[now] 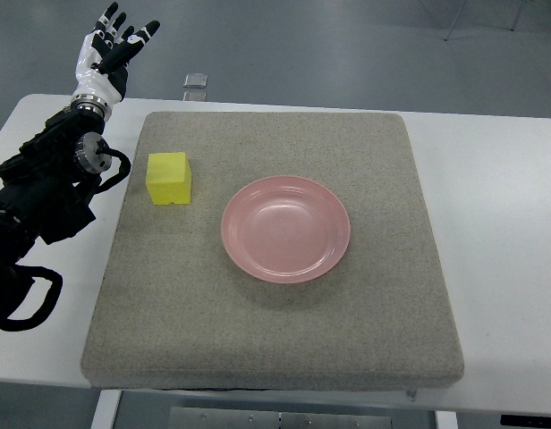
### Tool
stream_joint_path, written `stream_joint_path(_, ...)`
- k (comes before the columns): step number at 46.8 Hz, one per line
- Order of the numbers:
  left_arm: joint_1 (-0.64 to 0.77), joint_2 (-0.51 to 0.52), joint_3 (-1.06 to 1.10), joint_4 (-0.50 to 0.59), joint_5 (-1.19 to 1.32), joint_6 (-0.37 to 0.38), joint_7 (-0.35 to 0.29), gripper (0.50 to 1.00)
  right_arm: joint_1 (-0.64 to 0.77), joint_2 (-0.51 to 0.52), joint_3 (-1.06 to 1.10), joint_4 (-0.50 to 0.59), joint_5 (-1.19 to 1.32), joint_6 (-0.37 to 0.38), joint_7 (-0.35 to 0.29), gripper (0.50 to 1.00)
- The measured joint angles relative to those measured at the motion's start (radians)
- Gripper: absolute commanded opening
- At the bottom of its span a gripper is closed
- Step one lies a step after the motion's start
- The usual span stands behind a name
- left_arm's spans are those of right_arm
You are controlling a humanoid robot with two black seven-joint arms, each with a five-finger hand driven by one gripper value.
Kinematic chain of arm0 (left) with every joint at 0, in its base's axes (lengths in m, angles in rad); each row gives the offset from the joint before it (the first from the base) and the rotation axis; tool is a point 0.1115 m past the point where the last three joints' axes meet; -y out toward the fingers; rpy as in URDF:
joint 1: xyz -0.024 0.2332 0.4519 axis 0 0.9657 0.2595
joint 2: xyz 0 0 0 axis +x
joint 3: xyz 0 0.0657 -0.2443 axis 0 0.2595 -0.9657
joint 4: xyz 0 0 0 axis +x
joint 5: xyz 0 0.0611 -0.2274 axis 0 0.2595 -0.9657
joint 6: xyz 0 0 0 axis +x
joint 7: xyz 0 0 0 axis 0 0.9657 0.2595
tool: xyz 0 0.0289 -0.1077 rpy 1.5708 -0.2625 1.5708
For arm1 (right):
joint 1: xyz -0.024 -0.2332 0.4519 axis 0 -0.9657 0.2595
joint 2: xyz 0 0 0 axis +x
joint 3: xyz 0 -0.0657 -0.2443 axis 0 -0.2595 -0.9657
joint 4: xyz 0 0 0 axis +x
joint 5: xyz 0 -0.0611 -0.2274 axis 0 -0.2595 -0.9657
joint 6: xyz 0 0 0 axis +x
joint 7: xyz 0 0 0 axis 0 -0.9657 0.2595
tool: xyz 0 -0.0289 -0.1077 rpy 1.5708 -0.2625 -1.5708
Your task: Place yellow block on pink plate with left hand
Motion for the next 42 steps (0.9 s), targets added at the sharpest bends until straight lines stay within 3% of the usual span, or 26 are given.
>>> stream_joint_path(42,0.003,0.001,0.011,-0.023,0.003,0.003,0.001,0.992,0.000,0.000,0.000,-0.001,0.000,0.000,0.000,0.924)
